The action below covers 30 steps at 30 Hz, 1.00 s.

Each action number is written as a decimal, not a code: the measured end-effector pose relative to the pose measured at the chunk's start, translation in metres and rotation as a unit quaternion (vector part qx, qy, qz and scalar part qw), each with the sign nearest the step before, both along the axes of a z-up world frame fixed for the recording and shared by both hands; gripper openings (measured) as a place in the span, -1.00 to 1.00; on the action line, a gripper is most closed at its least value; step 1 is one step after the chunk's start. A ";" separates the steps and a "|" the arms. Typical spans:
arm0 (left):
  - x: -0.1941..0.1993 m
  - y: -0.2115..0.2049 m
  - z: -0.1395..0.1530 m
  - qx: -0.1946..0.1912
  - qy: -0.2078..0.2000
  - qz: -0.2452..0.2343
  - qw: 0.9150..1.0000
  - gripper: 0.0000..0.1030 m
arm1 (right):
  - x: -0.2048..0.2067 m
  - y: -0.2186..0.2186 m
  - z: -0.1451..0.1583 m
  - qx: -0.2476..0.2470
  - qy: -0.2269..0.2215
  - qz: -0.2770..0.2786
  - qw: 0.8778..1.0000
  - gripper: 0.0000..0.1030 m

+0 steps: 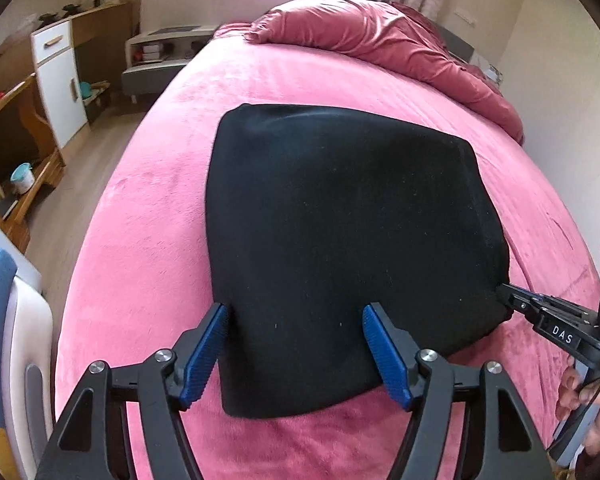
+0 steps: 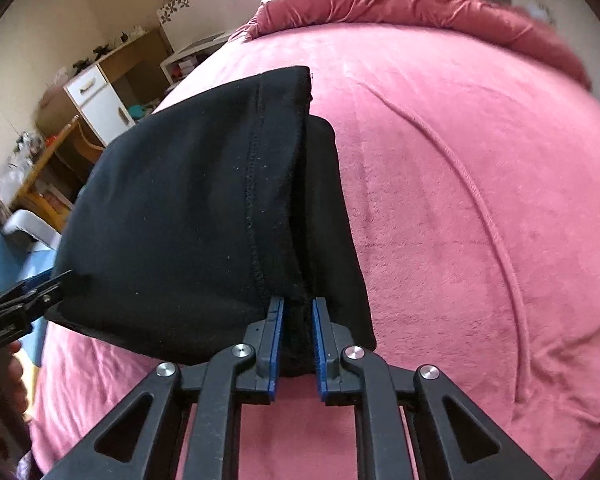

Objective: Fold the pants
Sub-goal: 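Lay the folded pants flat and open both grippers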

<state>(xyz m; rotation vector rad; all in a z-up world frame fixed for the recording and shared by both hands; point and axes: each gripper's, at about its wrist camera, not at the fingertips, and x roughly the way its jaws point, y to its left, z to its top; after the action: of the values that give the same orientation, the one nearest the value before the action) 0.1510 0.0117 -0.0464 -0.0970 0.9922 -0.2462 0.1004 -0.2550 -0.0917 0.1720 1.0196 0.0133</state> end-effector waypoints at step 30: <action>-0.049 -0.001 0.016 0.006 -0.045 0.022 0.999 0.38 | -0.020 0.035 0.012 -0.091 -0.019 0.005 0.996 -0.29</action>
<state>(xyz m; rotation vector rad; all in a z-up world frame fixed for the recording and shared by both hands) 0.1021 0.0110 -0.0302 -0.0962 0.9016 -0.2026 0.0804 -0.2201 -0.0798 0.0016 0.9780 -0.0670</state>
